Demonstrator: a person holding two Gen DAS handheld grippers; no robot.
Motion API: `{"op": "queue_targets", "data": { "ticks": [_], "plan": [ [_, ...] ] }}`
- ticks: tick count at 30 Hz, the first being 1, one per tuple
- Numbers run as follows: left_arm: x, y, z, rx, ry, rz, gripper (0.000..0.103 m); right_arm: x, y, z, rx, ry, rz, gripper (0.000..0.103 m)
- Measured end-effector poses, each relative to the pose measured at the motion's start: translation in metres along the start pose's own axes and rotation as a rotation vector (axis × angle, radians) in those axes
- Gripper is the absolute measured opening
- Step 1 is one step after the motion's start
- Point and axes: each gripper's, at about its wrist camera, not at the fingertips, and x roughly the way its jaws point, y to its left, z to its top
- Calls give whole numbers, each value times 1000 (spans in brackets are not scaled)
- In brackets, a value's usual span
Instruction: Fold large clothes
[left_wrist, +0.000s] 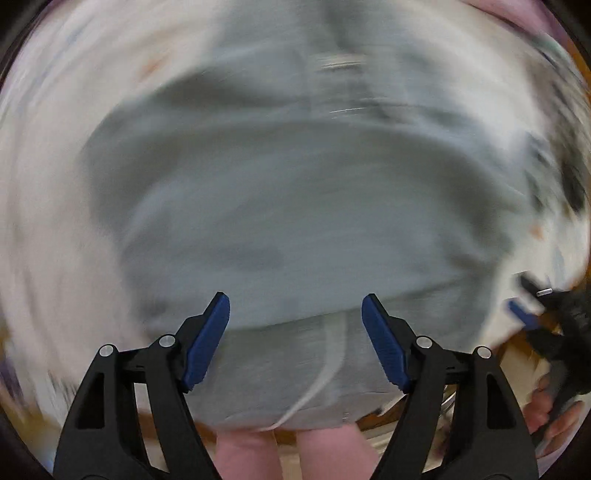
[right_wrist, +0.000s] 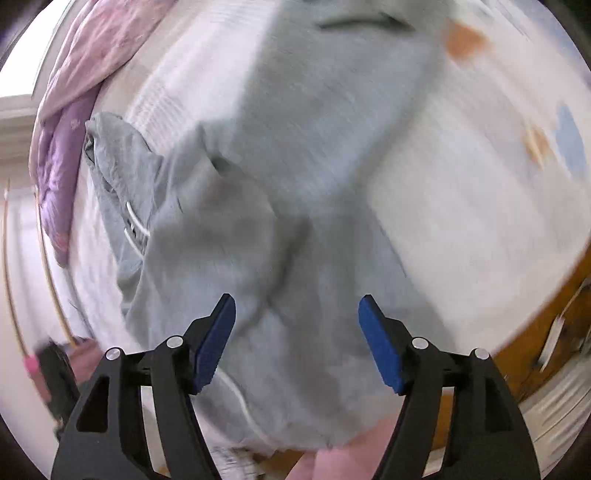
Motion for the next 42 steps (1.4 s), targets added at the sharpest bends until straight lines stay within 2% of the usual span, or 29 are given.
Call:
{"op": "queue_targets", "data": {
  "ticks": [2,5,7,8,10,11,12,13,14,16,18,19,21,22,23,26,27,28,29,30,32,33,34,35,36,37,38,39,42],
  "plan": [
    [10,36,-4,-133,30,-40,75,4,-6,13,-15,-3,-8,69],
    [30,88,-14,-381,86,-163,75,17,-8,25,-23,19,-21,69],
    [40,114,-19,-528,71,-278,76,27,2,32,-31,36,-60,69],
    [46,124,-21,-598,65,-315,81,32,7,35,-34,37,-76,69],
    [58,143,-22,-724,90,-338,81,39,13,39,-39,44,-106,69],
    [59,154,-24,-788,55,-357,79,39,15,40,-39,45,-115,69],
    [57,159,-25,-815,22,-356,75,38,17,39,-41,40,-119,68],
    [53,165,-26,-832,-2,-319,51,36,18,38,-45,34,-118,59],
    [51,168,-27,-833,-4,-296,27,31,19,36,-52,27,-114,54],
    [43,178,-28,-814,-38,-301,11,32,29,34,-76,19,-100,29],
    [32,187,-29,-797,-62,-277,9,35,39,31,-106,20,-110,23],
    [27,191,-31,-799,-75,-256,8,36,43,28,-129,29,-116,15],
    [11,200,-34,-800,-122,-214,8,39,49,23,-144,59,-78,9],
    [6,204,-36,-780,-130,-207,8,41,53,19,-150,74,-57,9],
    [4,208,-36,-764,-127,-212,8,44,57,17,-166,80,-71,9],
    [12,213,-28,-729,-90,-208,12,58,58,15,-212,74,-221,9],
    [24,211,-36,-717,-60,-206,15,65,54,18,-216,81,-310,15],
    [27,207,-36,-705,0,-181,35,68,48,19,-210,101,-391,34],
    [29,205,-32,-687,62,-128,49,67,46,20,-202,109,-413,42],
    [23,201,-32,-647,71,-102,49,57,46,19,-195,91,-392,49],
    [5,189,-31,-562,29,-63,51,38,53,15,-238,24,-362,53],
    [-5,184,-30,-509,20,-18,51,30,60,12,-280,-7,-384,54],
    [-14,180,-29,-473,12,15,51,22,71,6,-349,-46,-412,54],
    [-21,178,-26,-445,-4,29,51,17,82,1,-410,-73,-397,53],
    [-29,172,-20,-411,-36,16,50,14,90,-3,-455,-86,-361,45],
    [-33,166,-11,-373,-69,0,41,14,102,-8,-520,-86,-286,28],
    [-34,162,-3,-343,-89,-5,31,19,111,-11,-562,-66,-238,22],
    [-32,155,11,-295,-106,1,28,30,119,-11,-589,-34,-211,18],
    [-16,146,49,-231,-138,15,23,75,128,1,-571,24,-215,18]
  ]
}}
